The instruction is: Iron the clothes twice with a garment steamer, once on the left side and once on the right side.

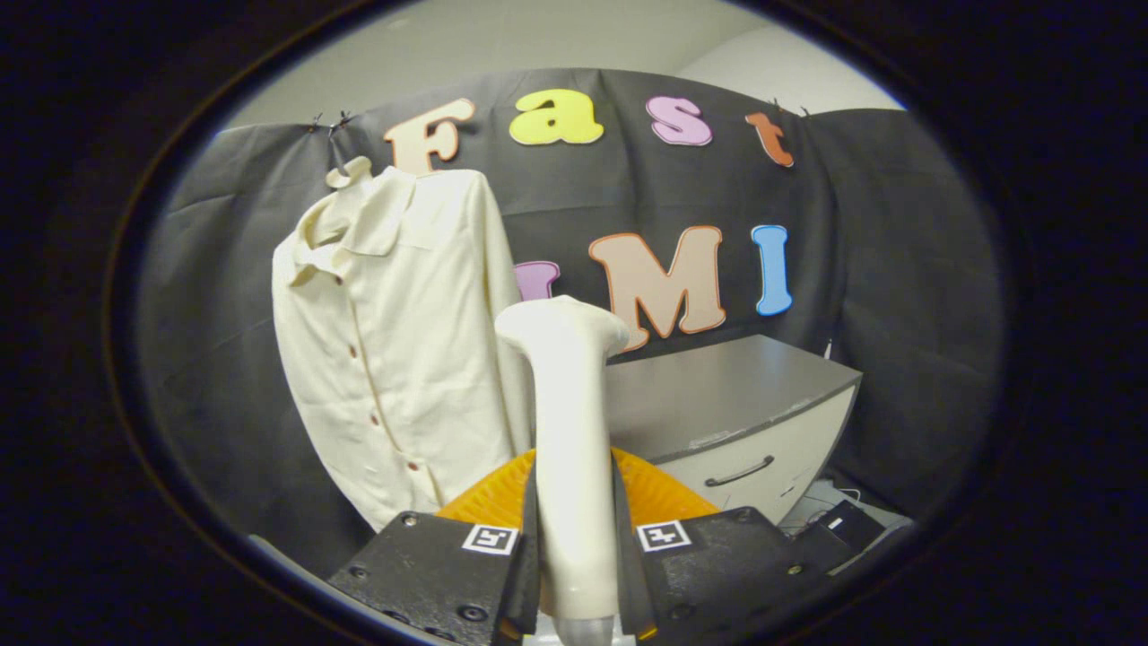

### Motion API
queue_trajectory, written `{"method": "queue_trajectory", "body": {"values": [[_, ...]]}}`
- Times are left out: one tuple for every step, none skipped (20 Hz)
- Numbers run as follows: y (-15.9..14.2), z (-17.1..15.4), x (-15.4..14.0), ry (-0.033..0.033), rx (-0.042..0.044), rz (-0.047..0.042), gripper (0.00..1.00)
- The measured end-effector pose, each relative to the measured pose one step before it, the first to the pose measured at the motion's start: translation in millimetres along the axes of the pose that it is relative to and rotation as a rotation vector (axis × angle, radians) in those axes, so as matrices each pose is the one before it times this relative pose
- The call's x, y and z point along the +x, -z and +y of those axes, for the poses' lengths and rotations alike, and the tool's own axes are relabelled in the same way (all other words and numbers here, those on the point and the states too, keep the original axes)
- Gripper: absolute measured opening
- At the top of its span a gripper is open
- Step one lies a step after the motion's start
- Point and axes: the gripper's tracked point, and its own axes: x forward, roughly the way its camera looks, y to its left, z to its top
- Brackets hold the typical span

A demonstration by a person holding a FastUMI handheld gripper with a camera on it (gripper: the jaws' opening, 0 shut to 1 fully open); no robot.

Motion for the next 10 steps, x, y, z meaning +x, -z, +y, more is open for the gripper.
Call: {"method": "queue_trajectory", "body": {"values": [[0.59,16.14,-10.92,0.00133,-0.00058,-0.00685,0.34],[0.41,17.67,-10.61,-0.00299,-0.00320,-0.00681,0.34],[2.99,19.46,-9.40,-0.00785,-0.00771,0.00399,0.34],[2.33,17.34,-7.23,-0.00874,-0.00999,0.00479,0.34],[-0.58,16.93,-7.85,-0.00891,-0.00400,-0.00741,0.34],[-0.36,16.73,-4.53,-0.01286,-0.00552,0.00038,0.34],[0.16,17.07,-3.35,-0.01306,-0.00500,-0.00092,0.34],[2.86,15.21,-4.08,-0.01203,-0.00496,0.00613,0.34],[0.44,15.85,-3.34,-0.01362,-0.00434,0.00016,0.34],[0.92,14.47,-2.17,-0.01717,-0.00523,0.00432,0.34]]}}
